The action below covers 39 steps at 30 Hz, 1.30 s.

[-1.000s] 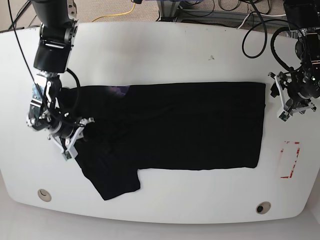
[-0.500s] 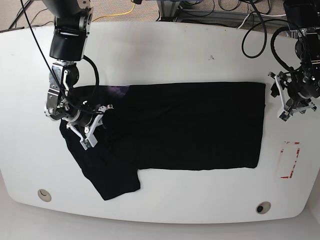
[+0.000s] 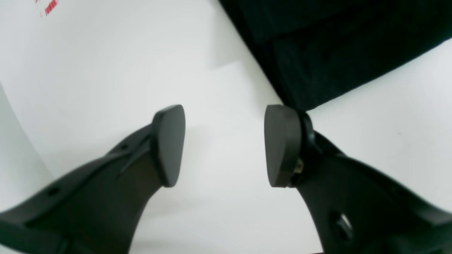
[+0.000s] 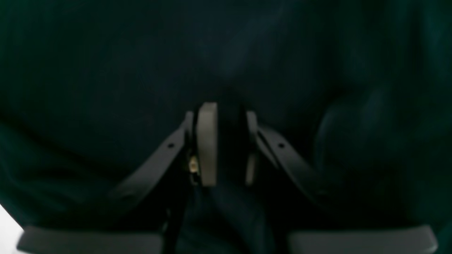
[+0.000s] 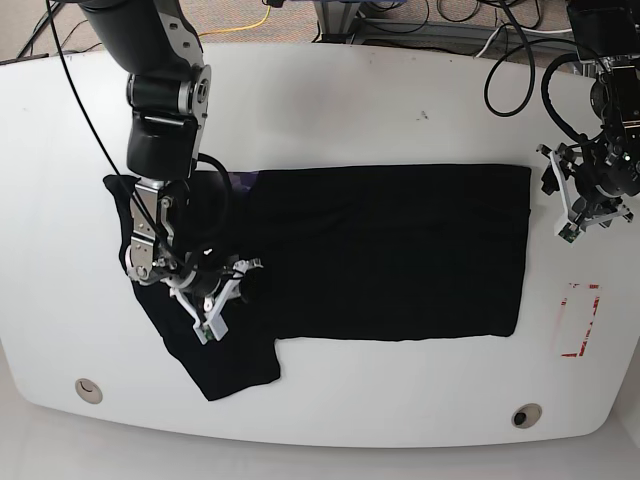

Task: Layout the t-shirt on the table in an organized manner, then fold the t-shirt properly
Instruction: 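Release the sleeve and raise the right gripper to the shirt corner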

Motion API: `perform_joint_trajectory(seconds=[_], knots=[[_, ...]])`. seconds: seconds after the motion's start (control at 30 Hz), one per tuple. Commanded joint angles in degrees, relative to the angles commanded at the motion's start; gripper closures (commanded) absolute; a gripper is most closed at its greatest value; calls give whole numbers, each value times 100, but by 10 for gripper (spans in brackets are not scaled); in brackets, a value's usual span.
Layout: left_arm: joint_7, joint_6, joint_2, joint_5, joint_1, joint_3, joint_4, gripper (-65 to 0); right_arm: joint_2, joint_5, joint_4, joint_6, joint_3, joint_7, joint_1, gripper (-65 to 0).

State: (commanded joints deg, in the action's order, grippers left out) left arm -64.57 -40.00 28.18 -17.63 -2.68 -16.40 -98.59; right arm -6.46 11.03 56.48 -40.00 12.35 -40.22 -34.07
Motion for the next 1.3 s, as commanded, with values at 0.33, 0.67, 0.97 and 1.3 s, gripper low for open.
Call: perform_joint_trajectory(seconds=[0.33, 0.67, 0.97, 1.3], knots=[[-18, 0, -18, 0, 26, 0, -1134, -332, -325, -44, 2505, 0, 44, -1785, 273, -109], [-53, 0, 0, 18, 35, -158, -1187, -338, -1002, -62, 4475, 0, 668, -2479, 2022, -453], [-53, 0, -167, 0, 35, -141, -853, -429, -1345, -53, 3886, 0, 1380, -1925, 2813, -590], [-35, 0, -220, 0, 26, -141, -756, -428, -1741, 9, 1952, 0, 1380, -703, 2831, -590]])
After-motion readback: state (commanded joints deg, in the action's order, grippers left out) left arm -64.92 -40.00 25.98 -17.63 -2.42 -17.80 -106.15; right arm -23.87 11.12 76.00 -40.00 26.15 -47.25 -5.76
